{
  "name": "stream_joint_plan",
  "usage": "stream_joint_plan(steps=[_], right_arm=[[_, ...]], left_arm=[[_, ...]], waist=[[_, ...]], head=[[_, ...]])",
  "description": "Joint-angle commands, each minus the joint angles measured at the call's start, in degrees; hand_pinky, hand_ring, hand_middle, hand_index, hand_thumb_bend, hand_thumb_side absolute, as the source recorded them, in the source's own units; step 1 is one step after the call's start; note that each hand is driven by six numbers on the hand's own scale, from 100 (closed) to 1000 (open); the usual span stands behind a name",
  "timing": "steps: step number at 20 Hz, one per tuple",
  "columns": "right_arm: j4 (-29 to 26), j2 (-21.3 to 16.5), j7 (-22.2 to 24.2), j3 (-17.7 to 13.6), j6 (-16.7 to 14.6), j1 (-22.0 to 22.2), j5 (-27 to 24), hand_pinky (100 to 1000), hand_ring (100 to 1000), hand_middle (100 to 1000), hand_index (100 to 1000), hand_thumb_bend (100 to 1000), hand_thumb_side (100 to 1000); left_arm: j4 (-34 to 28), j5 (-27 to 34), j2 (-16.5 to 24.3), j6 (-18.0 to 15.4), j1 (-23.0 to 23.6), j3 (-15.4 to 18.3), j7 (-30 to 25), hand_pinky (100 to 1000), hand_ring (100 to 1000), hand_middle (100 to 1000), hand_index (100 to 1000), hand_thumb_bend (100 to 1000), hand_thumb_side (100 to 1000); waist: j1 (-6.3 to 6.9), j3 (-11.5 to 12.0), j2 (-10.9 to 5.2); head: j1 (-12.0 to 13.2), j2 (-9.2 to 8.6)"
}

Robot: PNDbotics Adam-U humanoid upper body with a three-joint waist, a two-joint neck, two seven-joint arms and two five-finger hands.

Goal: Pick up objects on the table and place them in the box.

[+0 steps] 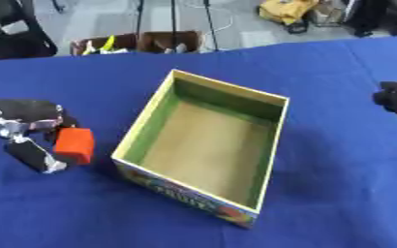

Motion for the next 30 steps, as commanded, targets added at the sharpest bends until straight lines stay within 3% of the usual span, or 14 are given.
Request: stream_joint_plan(steps=[1,8,20,25,30], right_arm=[[-0.45,-0.98,-0.29,-0.46,0.07,-0.32,0.49,839,773,695,850,465,1000],[-0.57,-1.16,-0.6,-0.41,0.18,-0.15,0.41,838,773,694,849,470,1000],[-0.85,-1.37,-0.58,0.18,0.17,-0.41,0.01,838,773,693,848,473,1000],[-0.99,-1.12,-0.9,0.45,0.06,-0.84,-0.5,836,770,689,845,477,1000],[-1.13,-0.96,-1.79,0.51,0.23,-1.24,-0.95,837,771,688,840,481,1000]], left_arm=[[-3.08,0.96,2.56,0.26,-2.16,2.09,0.3,225,496,387,591,100,460],[-9.4,5.55,1.22,2.69,-7.08,3.42,1.22,197,480,372,567,100,437],[-10.93,11.02,-9.08,5.31,-16.13,0.98,-0.18,163,458,354,520,100,444],[-8.0,8.56,-16.7,5.09,-16.63,-0.31,-1.83,148,443,348,508,100,460],[-2.73,1.16,-22.04,4.01,-15.99,-1.43,-2.32,164,454,356,513,100,455]], waist=[[0.06,0.15,-1.73],[0.41,0.09,-2.48],[1.24,-1.55,-2.99],[1.23,-2.8,-2.83],[1.2,-3.31,-2.56]], head=[[-0.15,-0.16],[0.12,0.11],[1.44,0.32],[2.07,0.02],[2.48,-0.3]])
